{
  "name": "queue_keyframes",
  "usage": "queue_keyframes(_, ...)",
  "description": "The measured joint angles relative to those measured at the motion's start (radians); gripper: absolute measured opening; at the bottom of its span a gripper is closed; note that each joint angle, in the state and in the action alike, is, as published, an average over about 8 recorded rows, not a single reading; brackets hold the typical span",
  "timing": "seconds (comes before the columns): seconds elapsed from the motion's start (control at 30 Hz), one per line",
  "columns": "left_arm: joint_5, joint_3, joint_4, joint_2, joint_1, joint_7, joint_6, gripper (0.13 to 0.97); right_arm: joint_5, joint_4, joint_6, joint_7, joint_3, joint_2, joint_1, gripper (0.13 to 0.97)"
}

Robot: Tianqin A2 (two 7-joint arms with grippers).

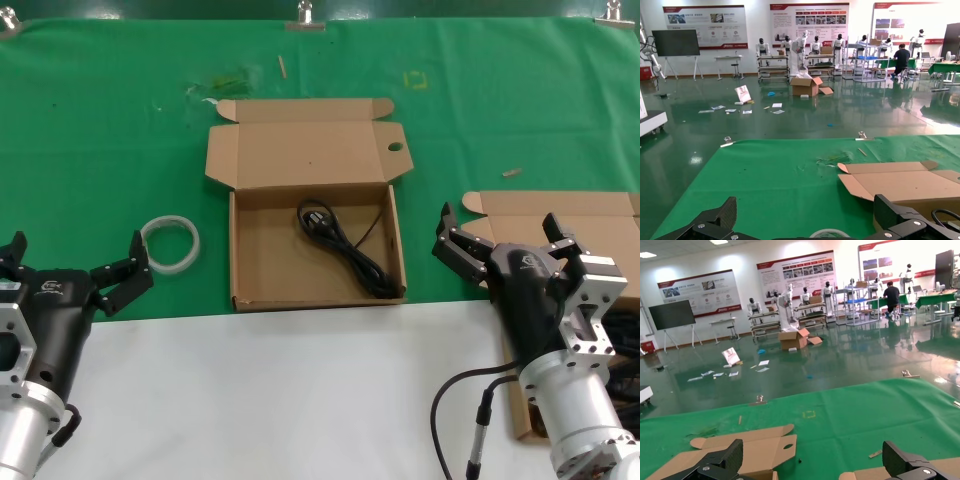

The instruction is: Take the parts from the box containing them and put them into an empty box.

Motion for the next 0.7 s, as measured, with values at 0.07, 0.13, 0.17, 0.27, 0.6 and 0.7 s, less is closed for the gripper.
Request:
queue_keyframes(0.07, 0.0, 0.0, 0.0, 0.0, 0.0, 0.0, 0.0, 0.966, 0.0, 0.0, 0.0, 0.0, 0.0, 0.0, 0.0, 0.966)
queue_keyframes(0.13, 0.0, 0.0, 0.0, 0.0, 0.0, 0.0, 0.0, 0.966, 0.0, 0.0, 0.0, 0.0, 0.0, 0.0, 0.0, 0.966)
queue_keyframes(0.17, 0.0, 0.0, 0.0, 0.0, 0.0, 0.0, 0.0, 0.966, 0.0, 0.0, 0.0, 0.0, 0.0, 0.0, 0.0, 0.966)
queue_keyframes(0.27, 0.0, 0.0, 0.0, 0.0, 0.0, 0.0, 0.0, 0.966, 0.0, 0.0, 0.0, 0.0, 0.0, 0.0, 0.0, 0.966)
queue_keyframes(0.6, 0.0, 0.0, 0.0, 0.0, 0.0, 0.0, 0.0, 0.966, 0.0, 0.0, 0.0, 0.0, 0.0, 0.0, 0.0, 0.966)
queue_keyframes(0.7, 0.0, 0.0, 0.0, 0.0, 0.0, 0.0, 0.0, 0.966, 0.0, 0.0, 0.0, 0.0, 0.0, 0.0, 0.0, 0.966)
